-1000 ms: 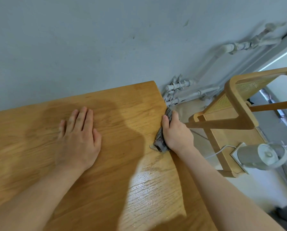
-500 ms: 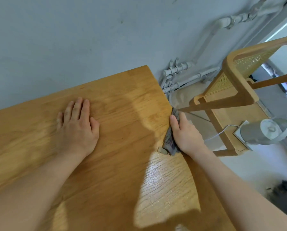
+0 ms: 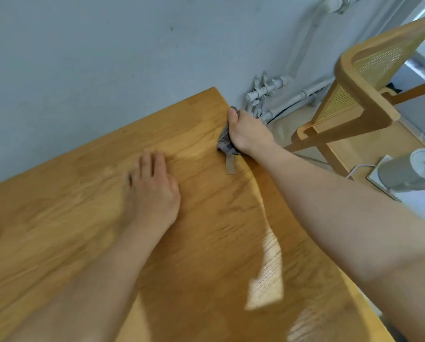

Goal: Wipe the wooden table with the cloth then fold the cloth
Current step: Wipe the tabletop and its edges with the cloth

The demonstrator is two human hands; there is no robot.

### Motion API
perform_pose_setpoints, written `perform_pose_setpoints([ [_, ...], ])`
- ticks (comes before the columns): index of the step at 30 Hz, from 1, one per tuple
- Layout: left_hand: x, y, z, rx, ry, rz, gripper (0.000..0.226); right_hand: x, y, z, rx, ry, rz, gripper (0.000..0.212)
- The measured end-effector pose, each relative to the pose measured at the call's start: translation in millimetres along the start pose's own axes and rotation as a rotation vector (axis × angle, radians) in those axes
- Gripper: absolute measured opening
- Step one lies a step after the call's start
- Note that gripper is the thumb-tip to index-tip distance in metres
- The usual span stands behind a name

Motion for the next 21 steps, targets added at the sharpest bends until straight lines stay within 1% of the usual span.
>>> perform_pose_setpoints([
  [2,66.7,27.6,5.6,-0.004,0.044,0.202,0.059,9.8,22.6,-3.5,-0.018,-0.012,-0.014,0.046],
  [3,86.3,36.3,7.8,0.008,0.067,0.235,0.06,21.0,39.6,-7.2,-0.018,-0.018,-0.015,0.042],
  [6,89.6,32.7,13.0,0.048,0.087,0.164,0.064,73.6,109.1,-21.5,-0.011,-0.064,0.003,0.04],
  [8,84.3,33.4,14.1,0.067,0.081,0.16,0.064,104.0,158.0,-29.6,-0.012,-0.045,0.056,0.041],
  [10,86.4,35.2,9.9,0.081,0.086,0.166,0.063,116.3,177.1,-34.9,-0.005,0.0,0.089,0.041],
  [13,88.6,30.7,9.9,0.082,0.071,0.164,0.063,99.3,154.4,-33.2,0.028,0.084,0.102,0.044],
  [16,83.0,27.1,12.2,0.073,0.045,0.137,0.061,64.3,101.4,-21.5,0.092,0.062,0.037,0.045],
  [19,86.7,30.8,10.7,0.061,0.027,0.144,0.057,49.3,80.3,-14.7,0.064,-0.059,0.046,0.039],
  [21,89.1,33.0,11.8,0.038,0.022,0.151,0.056,64.7,99.1,-17.1,0.006,-0.057,0.027,0.043],
])
Point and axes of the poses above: each hand's wrist, its own y-axis away from the middle knuckle, its own z-axis out of the palm, x = y × z, the point moved 9 cm from there along -y, towards the middle knuckle, and after that the axes turned 8 degrees about -y, right-handed, at the moved point
